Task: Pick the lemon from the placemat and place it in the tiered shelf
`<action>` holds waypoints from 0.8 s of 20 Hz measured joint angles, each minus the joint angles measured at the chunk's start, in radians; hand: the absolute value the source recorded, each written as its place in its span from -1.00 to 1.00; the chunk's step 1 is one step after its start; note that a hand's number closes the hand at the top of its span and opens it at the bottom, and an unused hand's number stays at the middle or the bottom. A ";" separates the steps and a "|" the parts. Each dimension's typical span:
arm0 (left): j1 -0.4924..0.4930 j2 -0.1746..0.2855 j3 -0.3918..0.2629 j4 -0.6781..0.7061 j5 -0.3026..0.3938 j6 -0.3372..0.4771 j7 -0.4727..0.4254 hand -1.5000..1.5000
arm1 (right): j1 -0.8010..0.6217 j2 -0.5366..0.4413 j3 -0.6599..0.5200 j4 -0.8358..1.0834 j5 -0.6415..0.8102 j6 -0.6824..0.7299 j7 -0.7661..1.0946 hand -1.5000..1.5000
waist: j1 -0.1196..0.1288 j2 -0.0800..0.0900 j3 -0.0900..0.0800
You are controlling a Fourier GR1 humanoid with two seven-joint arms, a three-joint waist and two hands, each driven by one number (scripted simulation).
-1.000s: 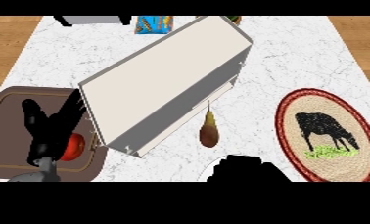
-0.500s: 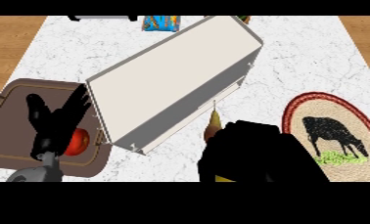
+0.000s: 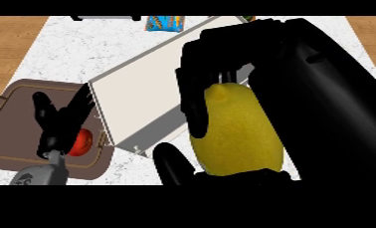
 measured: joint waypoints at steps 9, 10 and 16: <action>0.011 0.008 0.016 0.012 0.005 -0.029 -0.033 0.00 | -0.176 -0.060 -0.093 0.306 -0.050 0.060 -0.116 1.00 | 0.001 0.003 0.003; 0.004 0.002 0.011 0.017 -0.003 -0.023 -0.034 0.00 | -0.182 -0.055 -0.085 0.337 -0.031 0.049 -0.137 1.00 | 0.001 0.003 0.004; -0.010 -0.009 0.012 0.025 -0.012 -0.013 -0.030 0.00 | -0.210 -0.045 -0.071 0.499 0.047 -0.005 -0.255 1.00 | 0.003 0.004 0.004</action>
